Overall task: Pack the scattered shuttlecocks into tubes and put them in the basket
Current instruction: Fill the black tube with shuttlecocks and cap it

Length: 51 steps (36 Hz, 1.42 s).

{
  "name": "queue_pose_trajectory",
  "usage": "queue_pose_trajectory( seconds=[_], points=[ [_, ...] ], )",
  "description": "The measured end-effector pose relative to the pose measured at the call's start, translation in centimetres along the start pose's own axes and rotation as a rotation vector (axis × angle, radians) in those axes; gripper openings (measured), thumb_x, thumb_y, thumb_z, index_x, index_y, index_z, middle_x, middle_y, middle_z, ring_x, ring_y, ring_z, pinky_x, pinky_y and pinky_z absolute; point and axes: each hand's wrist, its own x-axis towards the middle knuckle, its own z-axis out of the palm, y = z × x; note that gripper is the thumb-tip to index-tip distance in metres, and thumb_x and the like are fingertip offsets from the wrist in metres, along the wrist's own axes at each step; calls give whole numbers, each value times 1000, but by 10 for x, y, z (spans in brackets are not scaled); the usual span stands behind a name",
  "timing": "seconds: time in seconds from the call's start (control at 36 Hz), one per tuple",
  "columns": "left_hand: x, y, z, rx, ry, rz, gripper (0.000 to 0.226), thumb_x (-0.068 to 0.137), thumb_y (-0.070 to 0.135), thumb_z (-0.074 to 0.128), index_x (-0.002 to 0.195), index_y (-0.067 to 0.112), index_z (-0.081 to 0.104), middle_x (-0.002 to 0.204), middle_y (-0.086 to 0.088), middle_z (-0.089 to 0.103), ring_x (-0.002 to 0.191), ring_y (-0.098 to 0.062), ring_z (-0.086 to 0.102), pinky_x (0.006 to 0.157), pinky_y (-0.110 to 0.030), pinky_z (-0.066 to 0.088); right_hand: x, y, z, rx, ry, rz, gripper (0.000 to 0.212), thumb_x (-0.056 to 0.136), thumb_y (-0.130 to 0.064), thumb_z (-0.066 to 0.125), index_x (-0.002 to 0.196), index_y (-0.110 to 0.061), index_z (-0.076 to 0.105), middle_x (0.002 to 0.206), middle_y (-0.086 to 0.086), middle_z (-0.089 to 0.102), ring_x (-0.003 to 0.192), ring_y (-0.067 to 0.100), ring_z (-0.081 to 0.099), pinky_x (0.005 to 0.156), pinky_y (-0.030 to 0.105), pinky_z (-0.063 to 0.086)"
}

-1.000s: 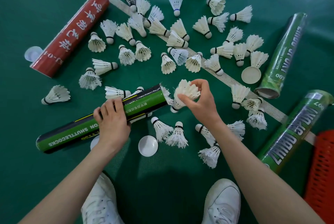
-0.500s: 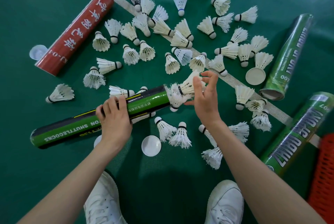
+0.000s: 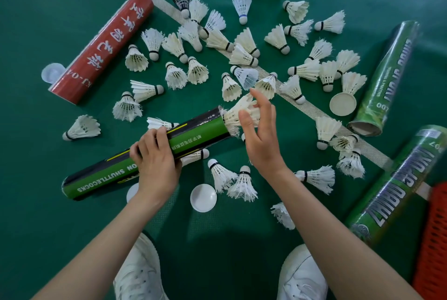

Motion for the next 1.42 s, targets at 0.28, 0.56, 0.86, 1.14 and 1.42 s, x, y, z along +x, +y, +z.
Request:
queue_pose_trajectory(
  seconds=[0.28,0.56,0.86,1.14,1.42],
  points=[
    [0,0,-4,-15,31,29,79,59,6,78,124,7,33,119,-20,42,111,-33,34,95,-47,24,-1,-3,1,37,-188,76,40,96,-33,39,136,-35,38,126,-21,41,127,6,34,110,29,26],
    [2,6,-4,34,13,-3,75,60,7,77,124,3,37,117,-20,41,108,-32,33,92,-45,20,-12,-5,9,190,-522,311,64,93,-63,18,150,-39,6,153,-29,4,141,-10,-1,118,27,0],
    [1,2,11,117,-155,-60,68,65,5,72,124,4,39,117,-17,38,109,-33,35,92,-41,19,31,70,-31,-696,-237,220,55,95,-22,54,146,-22,32,152,7,27,144,26,12,116,45,17],
    [1,1,7,127,-180,-70,68,69,9,71,127,7,34,121,-14,35,111,-31,33,94,-41,19,28,83,-26,-495,-55,374,13,94,-3,51,102,-3,61,118,8,46,95,13,47,83,18,36],
    [0,-11,5,105,-160,-102,70,69,10,72,129,5,36,121,-16,37,112,-33,33,95,-41,17,17,22,-25,-98,-95,88,39,90,5,51,121,-19,48,107,-2,61,91,12,59,76,18,45]
  ],
)
